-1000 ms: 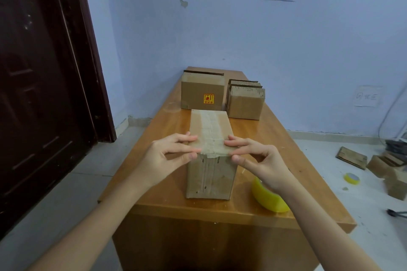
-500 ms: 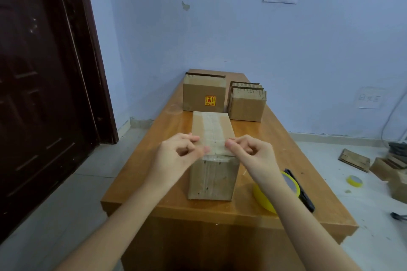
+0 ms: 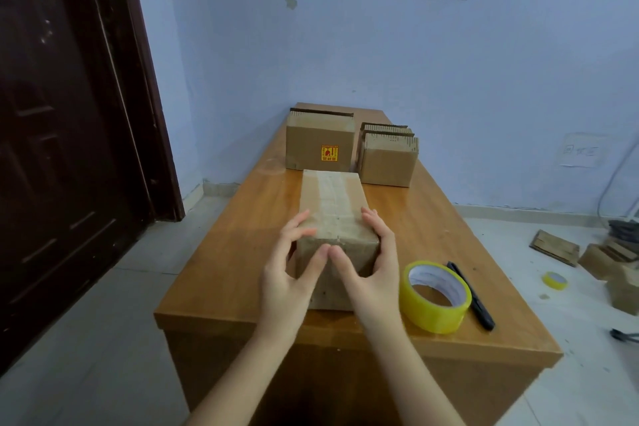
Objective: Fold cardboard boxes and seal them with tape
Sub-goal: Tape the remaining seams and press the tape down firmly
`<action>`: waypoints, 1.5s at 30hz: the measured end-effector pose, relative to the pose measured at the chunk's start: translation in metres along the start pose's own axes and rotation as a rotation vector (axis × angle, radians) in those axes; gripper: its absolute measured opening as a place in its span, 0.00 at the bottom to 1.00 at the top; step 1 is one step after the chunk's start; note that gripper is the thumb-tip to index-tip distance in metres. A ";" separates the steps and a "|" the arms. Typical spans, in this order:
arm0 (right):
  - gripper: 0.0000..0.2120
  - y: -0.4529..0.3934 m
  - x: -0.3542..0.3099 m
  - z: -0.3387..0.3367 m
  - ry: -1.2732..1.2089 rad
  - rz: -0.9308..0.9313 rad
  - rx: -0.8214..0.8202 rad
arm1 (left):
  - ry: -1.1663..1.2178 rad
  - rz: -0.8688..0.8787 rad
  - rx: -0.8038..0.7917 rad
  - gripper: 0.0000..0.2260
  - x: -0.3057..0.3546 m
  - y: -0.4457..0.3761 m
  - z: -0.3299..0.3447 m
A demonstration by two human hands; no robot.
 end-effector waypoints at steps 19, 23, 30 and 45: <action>0.16 -0.004 0.007 -0.011 -0.076 -0.055 0.048 | 0.131 -0.046 0.211 0.10 -0.006 0.004 0.003; 0.17 -0.009 0.008 -0.013 0.035 -0.091 -0.101 | 0.117 -0.062 0.132 0.09 -0.003 0.000 0.001; 0.23 -0.046 -0.002 -0.030 0.235 0.184 -0.321 | 0.013 -0.098 -0.035 0.10 0.001 -0.013 -0.009; 0.21 -0.149 0.039 0.054 1.103 0.264 -0.813 | -0.928 0.383 -0.107 0.16 0.064 -0.008 0.011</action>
Point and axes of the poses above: each hand's wrist, its own y-axis away from the middle knuckle, its own z-axis out of the palm, x = y × z, the point moved 8 cm from there along -y, towards the middle knuckle, and after that the axes turned 4 degrees about -y, right-handed, at the moved point
